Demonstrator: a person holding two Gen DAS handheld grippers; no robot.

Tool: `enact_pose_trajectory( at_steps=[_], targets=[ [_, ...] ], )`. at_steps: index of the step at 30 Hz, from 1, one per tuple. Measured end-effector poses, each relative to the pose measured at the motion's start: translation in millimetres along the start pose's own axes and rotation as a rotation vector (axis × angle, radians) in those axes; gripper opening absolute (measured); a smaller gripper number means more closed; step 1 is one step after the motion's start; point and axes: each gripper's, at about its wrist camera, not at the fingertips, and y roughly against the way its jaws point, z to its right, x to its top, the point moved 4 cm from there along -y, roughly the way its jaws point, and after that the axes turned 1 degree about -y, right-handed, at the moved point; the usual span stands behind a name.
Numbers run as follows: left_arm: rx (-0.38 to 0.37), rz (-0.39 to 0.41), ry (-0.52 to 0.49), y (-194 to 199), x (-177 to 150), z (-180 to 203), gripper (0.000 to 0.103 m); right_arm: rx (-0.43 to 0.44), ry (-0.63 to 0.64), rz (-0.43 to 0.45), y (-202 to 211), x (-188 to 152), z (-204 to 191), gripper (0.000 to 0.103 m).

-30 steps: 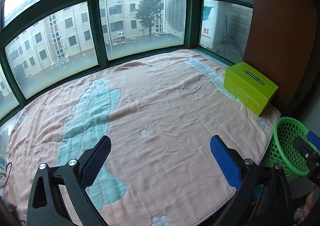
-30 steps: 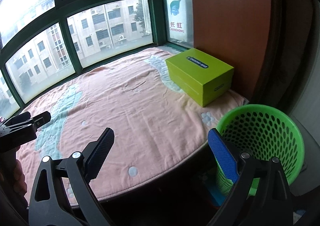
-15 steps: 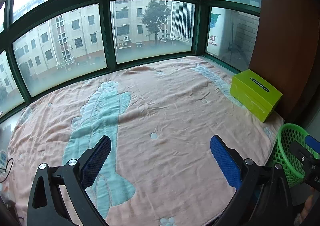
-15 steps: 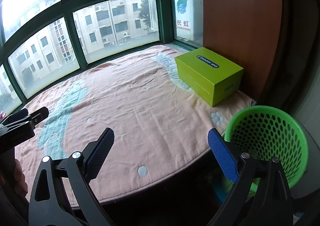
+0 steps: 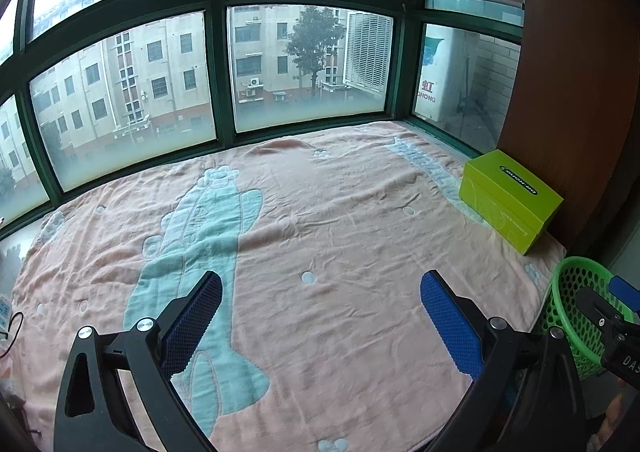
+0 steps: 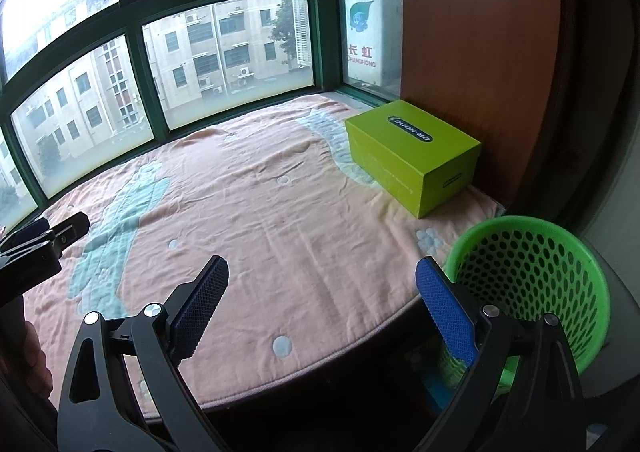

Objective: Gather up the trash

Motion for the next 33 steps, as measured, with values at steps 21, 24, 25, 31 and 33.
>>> enact_pose_trajectory(
  at_steps=[21, 24, 25, 31, 33],
  targets=[
    [0.007, 0.012, -0.002, 3.8, 1.6, 3.0, 0.096, 0.004, -0.007, -0.002, 2.6, 0.7, 0.6, 0.094],
    [0.008, 0.012, -0.001, 3.8, 1.6, 3.0, 0.096, 0.004, -0.007, -0.001, 2.1, 0.5, 1.0, 0.094],
    [0.008, 0.012, -0.001, 3.8, 1.4, 2.9, 0.096, 0.003, -0.007, 0.000, 2.2, 0.4, 1.0, 0.094],
    [0.007, 0.011, 0.000, 3.7, 1.5, 3.0, 0.096, 0.002, -0.008, -0.001, 2.2, 0.4, 1.3, 0.094],
    [0.009, 0.011, 0.000, 3.6, 1.6, 3.2, 0.096, 0.005, -0.012, -0.003, 2.9, 0.7, 2.1, 0.094]
  ],
)
